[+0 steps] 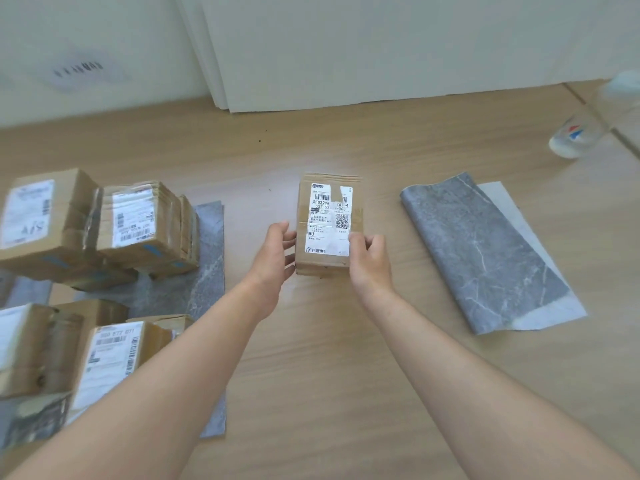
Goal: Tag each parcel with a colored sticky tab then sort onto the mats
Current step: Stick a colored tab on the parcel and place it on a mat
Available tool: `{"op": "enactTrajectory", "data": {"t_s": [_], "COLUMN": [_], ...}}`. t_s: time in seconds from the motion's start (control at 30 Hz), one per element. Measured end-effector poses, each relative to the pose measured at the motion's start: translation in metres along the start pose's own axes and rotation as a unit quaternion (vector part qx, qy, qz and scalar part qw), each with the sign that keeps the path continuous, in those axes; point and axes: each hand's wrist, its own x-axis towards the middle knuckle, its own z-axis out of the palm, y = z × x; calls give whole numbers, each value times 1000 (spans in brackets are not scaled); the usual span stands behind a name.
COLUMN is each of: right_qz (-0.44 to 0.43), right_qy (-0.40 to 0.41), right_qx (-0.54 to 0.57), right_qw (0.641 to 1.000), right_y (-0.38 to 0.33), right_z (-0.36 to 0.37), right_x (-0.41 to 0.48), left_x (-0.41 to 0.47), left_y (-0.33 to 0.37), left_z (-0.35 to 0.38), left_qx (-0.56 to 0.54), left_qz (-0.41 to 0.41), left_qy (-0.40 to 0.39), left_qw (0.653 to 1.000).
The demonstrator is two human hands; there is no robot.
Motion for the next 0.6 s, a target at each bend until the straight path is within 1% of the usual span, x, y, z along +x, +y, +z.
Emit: {"op": "enactTrajectory", "data": {"t_s": [0.2,0.4,0.5,0.6], "right_qz": [-45,-104,-130,-127], "right_qy": [11,27,32,34], "right_qx": [24,29,37,29], "right_qw": [999,994,990,991], "right_y": [-49,-86,-98,-106], "right_z": [-1,14,24,34], "right_x": [-59,-129,-170,-213], "left_x": [-55,-108,-136,-167], "left_y": [29,52,55,56], "left_z": [-33,-84,-114,-146], "left_qx": [-17,-59,-50,-39], "left_qz": [44,81,101,113], "left_qy": [6,-11,-32,-46], "left_qw": [999,995,993,992]}}
